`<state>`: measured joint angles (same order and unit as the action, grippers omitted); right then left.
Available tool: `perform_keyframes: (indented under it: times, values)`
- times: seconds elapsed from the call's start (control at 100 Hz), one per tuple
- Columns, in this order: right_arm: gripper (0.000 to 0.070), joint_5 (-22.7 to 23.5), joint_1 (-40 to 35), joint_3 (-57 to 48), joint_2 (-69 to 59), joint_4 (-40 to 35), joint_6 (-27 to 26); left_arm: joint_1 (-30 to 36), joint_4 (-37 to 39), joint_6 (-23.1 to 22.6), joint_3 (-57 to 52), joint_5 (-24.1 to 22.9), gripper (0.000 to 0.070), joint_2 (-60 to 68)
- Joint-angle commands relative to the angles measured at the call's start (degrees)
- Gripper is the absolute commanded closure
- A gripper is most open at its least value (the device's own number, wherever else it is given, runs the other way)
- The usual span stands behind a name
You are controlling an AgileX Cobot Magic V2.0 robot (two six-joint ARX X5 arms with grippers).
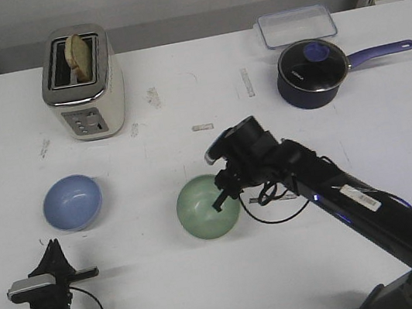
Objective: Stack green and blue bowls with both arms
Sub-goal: 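Set the green bowl down mid-table and release with the right gripper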
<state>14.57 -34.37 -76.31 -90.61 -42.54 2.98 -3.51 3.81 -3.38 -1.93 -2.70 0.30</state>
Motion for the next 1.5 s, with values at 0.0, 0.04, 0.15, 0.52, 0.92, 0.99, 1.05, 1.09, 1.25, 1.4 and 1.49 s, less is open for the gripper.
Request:
perform_keyframes:
  times: [0.0, 0.04, 0.15, 0.52, 0.92, 0.99, 1.05, 1.09, 1.25, 1.4, 1.49]
  values:
    - [0.0700, -1.4, -1.7, -0.6, -2.7, 0.7, 0.9, -0.1, 0.8, 0.0, 1.2, 0.1, 0.0699, -0.1]
    - [0.0700, -1.3, -2.4, -0.6, -3.7, 0.6, 1.3, -0.1, 0.7, 0.0, 1.2, 0.1, 0.0699, -0.1]
    - [0.0700, -1.3, -3.3, -0.6, -7.1, 0.5, 2.1, -0.1, 0.7, 0.0, 1.2, 0.1, 0.0699, -0.1]
    - [0.0453, -0.4, -2.8, -0.5, -11.5, 0.8, 4.3, -0.1, 0.7, 0.0, 1.2, 0.1, 0.0699, -0.1]
    - [0.0458, 0.3, -1.4, -1.4, 2.3, 3.8, 4.3, -0.1, 1.0, 0.0, 1.2, 0.1, 0.0699, -0.1]
    - [0.0638, 0.0, 0.0, -1.4, 6.4, 5.3, 4.2, -0.1, 0.9, 0.0, 1.2, 0.1, 0.0699, -0.1]
    - [0.0700, -1.7, 1.5, -1.4, 10.0, 6.1, 3.7, -0.1, 0.7, 0.0, 1.2, 0.1, 0.0699, -0.1]
    - [0.0700, -3.5, 2.7, -1.4, 12.4, 6.2, 3.1, -0.1, 0.5, 0.0, 1.2, 0.1, 0.0699, -0.1]
    - [0.0700, -11.5, 9.4, -1.0, 20.3, 4.3, 2.6, -0.1, 0.1, 0.0, 1.2, 0.1, 0.0699, -0.1]
    - [0.0700, -11.7, 19.7, 4.5, 28.4, 4.3, 2.6, -0.1, 0.2, 0.0, 1.2, 0.1, 0.0699, -0.1]
    - [0.0700, -11.6, 25.7, 11.2, 34.2, 6.2, 2.6, -0.1, 0.2, 0.2, 1.2, 0.1, 0.0699, -0.1]
